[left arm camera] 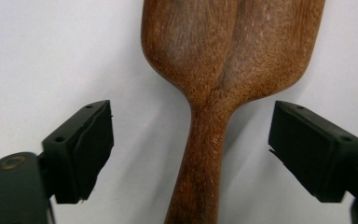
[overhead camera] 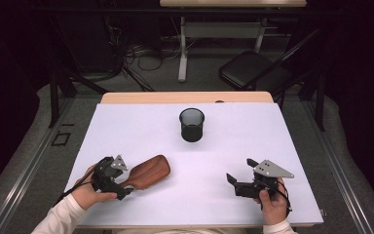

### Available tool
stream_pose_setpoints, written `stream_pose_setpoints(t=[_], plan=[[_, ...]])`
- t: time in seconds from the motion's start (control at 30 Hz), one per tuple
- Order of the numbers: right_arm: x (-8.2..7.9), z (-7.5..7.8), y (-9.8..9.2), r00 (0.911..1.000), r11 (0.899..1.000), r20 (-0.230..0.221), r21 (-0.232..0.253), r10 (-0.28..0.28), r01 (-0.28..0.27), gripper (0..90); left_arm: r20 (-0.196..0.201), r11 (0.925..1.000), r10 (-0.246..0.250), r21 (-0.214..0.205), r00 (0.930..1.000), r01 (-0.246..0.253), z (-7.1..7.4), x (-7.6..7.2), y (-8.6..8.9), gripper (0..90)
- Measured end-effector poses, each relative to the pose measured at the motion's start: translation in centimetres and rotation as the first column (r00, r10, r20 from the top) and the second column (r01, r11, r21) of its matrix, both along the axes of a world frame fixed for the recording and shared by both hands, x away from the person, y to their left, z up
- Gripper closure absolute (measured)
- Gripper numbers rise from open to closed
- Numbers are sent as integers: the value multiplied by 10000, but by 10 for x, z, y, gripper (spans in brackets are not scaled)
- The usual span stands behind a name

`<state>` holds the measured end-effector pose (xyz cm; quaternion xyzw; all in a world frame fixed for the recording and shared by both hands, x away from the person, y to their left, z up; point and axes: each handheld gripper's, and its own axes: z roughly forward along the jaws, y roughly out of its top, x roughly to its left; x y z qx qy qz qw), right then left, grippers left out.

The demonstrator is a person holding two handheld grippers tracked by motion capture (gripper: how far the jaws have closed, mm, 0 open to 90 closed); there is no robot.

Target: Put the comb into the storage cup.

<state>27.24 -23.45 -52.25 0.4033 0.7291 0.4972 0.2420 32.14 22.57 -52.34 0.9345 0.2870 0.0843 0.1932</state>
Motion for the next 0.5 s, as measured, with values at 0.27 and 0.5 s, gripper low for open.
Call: stream_pose_setpoints(t=[0.27,0.5], plan=[[0,0,0,10000,10000,6,-27,9,-9,83,-95,9996,-201,215,9998,203,-2,-1,-3,238],[0,0,0,10000,10000,-31,-20,-2,2,84,-209,9966,-488,651,9986,501,-3,-2,-6,342]])
